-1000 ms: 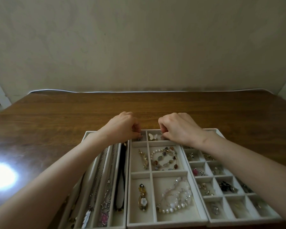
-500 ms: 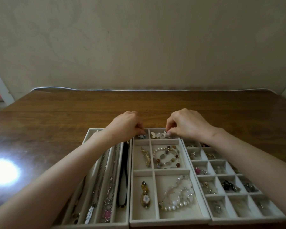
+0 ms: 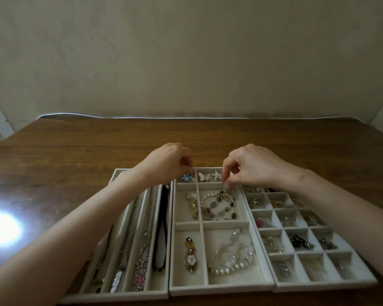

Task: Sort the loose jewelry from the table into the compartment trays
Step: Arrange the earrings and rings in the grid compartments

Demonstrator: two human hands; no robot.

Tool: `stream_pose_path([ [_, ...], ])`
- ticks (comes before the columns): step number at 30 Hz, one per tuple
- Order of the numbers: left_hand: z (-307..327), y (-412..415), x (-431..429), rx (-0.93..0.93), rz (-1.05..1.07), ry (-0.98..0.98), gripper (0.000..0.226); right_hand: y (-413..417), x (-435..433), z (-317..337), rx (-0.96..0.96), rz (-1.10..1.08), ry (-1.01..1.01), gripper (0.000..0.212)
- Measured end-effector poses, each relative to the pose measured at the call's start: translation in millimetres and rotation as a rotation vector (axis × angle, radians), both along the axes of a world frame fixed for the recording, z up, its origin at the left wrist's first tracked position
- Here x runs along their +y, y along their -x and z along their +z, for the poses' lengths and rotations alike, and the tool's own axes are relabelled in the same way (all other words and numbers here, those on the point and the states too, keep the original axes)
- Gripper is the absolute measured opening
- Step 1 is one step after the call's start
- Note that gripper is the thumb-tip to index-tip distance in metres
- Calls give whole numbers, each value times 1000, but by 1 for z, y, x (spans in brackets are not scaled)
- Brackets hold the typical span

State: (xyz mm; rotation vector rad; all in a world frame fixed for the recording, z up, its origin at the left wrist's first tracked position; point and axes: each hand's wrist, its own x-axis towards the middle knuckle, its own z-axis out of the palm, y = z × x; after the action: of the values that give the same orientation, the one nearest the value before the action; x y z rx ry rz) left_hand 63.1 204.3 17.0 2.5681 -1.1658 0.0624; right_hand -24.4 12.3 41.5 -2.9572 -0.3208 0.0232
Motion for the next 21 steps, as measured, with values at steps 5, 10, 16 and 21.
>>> stream_pose_path([
  [5,21,22,-2,85,-279,-100,12,8,3,-11,25,47,34,14],
  [10,15,41,-12,57,-383,-286,29,13,1,-13,41,100,27,20],
  [16,10,39,-11,-105,-336,-314,43,17,-5,-11,-24,74,109,21],
  [21,7,36,-10,-157,-297,-303,38,17,-9,-12,-48,68,112,23],
])
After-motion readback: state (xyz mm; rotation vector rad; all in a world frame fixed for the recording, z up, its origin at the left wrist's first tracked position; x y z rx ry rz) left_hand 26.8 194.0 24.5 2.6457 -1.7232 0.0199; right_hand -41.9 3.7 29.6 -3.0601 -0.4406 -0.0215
